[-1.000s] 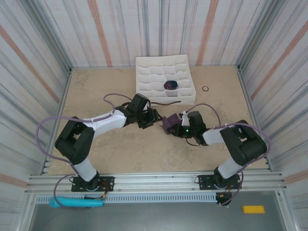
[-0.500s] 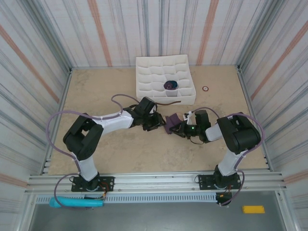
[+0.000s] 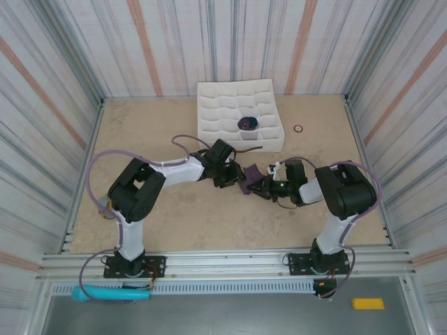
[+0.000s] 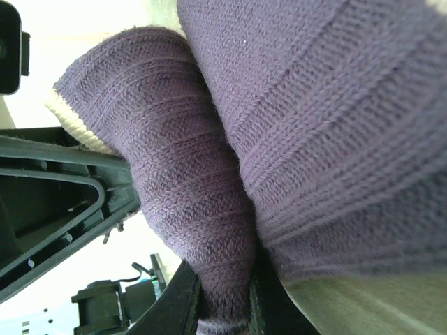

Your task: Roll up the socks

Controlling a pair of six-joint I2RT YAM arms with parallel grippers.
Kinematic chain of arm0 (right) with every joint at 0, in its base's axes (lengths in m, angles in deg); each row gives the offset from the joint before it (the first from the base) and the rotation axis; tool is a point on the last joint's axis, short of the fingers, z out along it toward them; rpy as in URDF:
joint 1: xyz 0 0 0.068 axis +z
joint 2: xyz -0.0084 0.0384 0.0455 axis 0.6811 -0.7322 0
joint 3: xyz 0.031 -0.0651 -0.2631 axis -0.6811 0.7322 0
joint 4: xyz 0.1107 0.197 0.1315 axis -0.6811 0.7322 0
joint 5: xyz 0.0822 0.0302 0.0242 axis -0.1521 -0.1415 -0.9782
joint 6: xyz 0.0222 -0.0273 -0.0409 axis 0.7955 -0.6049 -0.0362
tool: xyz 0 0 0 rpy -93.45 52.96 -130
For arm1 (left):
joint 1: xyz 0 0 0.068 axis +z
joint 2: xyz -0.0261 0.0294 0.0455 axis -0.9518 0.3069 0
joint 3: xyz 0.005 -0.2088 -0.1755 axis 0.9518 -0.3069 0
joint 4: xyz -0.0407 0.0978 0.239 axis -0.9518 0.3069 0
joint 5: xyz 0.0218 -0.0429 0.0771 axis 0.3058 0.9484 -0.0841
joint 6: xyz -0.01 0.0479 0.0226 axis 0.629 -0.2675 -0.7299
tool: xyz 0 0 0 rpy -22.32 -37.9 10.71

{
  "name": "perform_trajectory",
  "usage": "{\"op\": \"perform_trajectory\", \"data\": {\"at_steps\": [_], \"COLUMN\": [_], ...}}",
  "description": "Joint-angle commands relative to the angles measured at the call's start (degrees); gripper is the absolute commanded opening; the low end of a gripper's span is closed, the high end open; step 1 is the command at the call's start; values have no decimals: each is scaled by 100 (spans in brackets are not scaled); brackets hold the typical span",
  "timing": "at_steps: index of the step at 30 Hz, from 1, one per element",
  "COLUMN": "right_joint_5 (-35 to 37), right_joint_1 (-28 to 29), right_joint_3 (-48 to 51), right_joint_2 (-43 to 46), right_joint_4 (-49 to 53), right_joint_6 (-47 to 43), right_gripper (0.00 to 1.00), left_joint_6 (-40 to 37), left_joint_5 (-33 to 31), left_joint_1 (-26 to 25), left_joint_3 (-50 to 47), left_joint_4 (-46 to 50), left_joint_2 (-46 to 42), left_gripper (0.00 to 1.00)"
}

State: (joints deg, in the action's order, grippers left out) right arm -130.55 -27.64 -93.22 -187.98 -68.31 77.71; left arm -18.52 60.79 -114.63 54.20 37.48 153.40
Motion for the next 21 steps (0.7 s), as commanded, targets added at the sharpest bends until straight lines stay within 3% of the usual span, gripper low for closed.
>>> {"op": "perform_trajectory", "data": {"at_steps": [1,5,11,14,17,21], "right_joint_5": [988,1027,1048,1126,1337,1923], "right_joint_1": [-52,-52,-52,-44,21,415], "right_joint_3": [343,244,-64,-258,-513,-923], "right_joint_2": [-381,-229,142,505,1062,1953], "right_joint_4": [1810,2101,2749,3177,3797,4685], "right_joint_6": [137,-55,-490,-776,-1173,-1840], "right_gripper": [0,0,1,11,24,30], "left_joint_6": [46,147,248,287,327,337], "left_joint_5": [-216,-301,-340,-400,-331,-290], "left_joint_1": [-21,-21,-4,18,79,163], "left_joint_3": [356,584,713,712,601,474], "left_joint_4": [508,742,896,1083,1185,1435], "left_joint_2": [366,558,689,661,555,364], "left_gripper": [54,48,27,11,0,0]}}
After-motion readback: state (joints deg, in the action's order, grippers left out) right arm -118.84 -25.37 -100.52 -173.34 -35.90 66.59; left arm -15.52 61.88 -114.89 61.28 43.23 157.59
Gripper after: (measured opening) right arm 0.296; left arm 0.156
